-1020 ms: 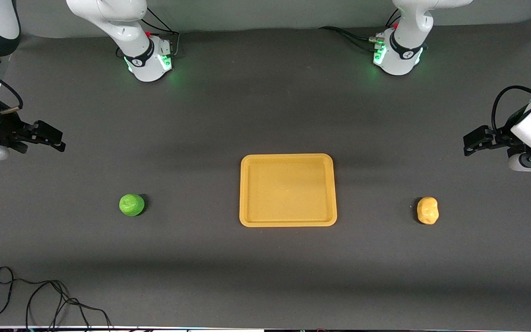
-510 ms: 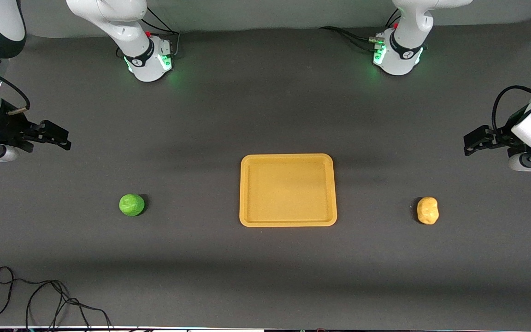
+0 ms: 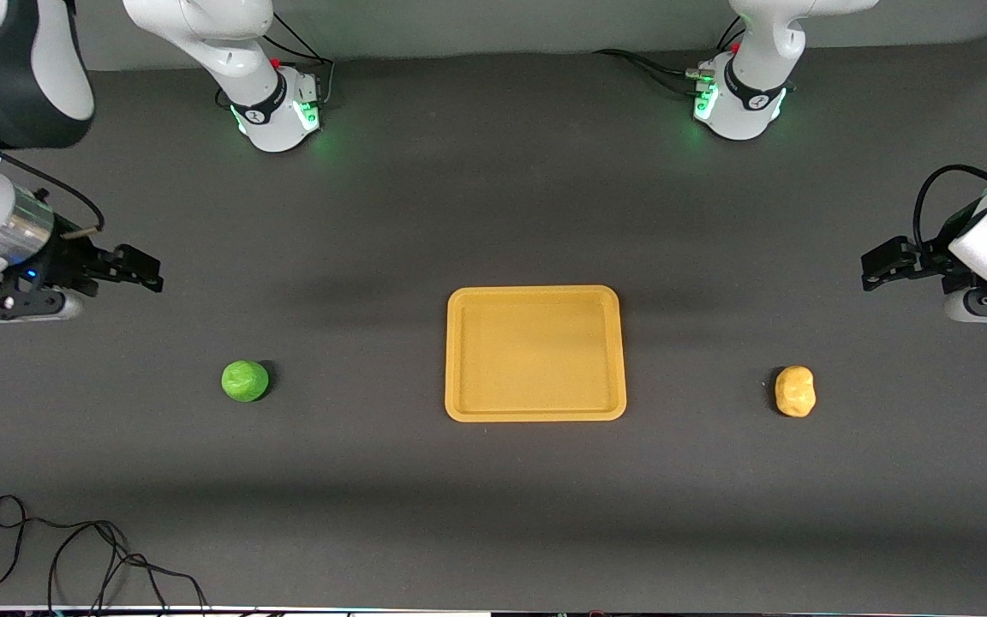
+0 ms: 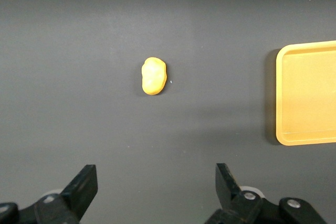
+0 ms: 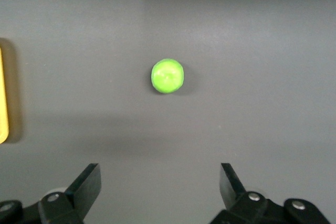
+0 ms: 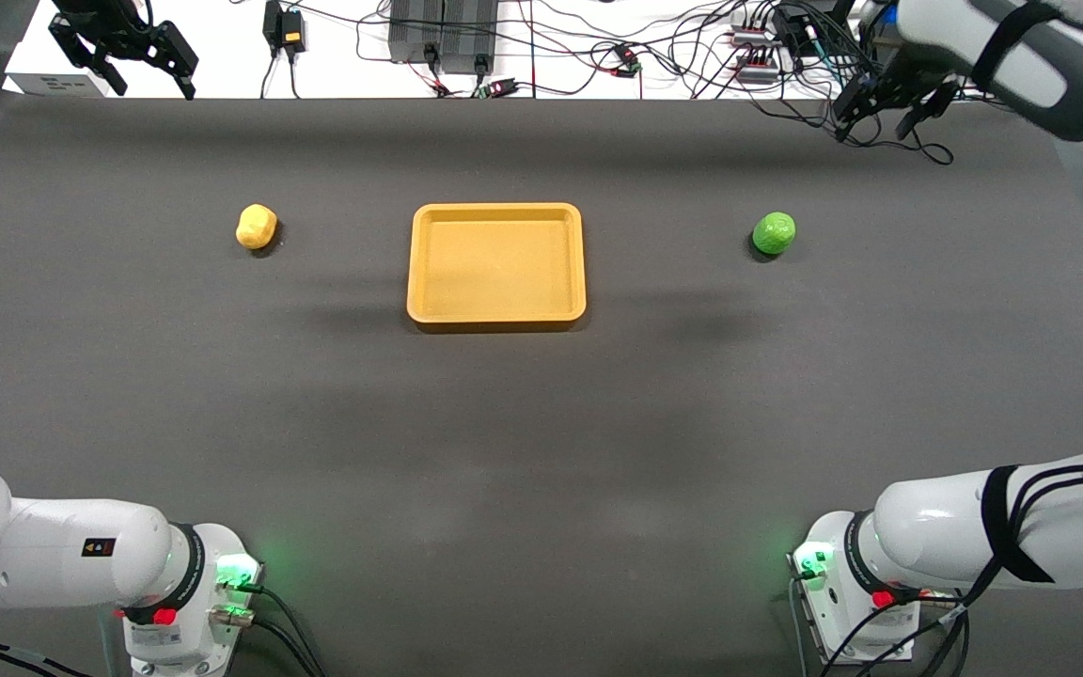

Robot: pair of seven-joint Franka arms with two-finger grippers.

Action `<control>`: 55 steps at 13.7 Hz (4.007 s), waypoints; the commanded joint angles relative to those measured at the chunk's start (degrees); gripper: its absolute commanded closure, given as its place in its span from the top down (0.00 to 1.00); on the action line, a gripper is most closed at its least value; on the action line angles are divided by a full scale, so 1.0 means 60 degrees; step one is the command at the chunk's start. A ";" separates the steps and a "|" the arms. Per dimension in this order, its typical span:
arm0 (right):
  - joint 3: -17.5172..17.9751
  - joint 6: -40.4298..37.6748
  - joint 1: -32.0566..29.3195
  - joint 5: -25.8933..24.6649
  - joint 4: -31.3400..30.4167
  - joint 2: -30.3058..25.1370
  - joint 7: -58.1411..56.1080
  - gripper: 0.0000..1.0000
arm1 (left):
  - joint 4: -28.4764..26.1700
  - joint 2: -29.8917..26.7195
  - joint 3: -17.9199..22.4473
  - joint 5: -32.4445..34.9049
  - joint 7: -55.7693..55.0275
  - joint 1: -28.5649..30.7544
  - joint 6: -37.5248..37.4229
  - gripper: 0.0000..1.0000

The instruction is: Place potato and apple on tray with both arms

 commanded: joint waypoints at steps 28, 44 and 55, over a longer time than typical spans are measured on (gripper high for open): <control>-0.0147 0.8142 0.0177 -0.0150 -0.1869 0.4882 0.0999 0.56 | -0.1666 0.5296 0.0111 0.0949 -0.0142 0.0149 0.6723 0.76; 0.2225 0.2254 -0.0981 -0.0062 -0.1401 0.0737 0.2359 0.32 | 0.0649 0.3787 -0.0138 -0.0118 -0.4811 -0.2382 0.1712 0.48; 0.3280 0.2138 -0.0834 -0.0180 -0.0858 0.0825 0.3986 0.32 | 0.0488 0.5794 -0.0109 -0.0120 -0.8346 -0.4831 0.4760 0.48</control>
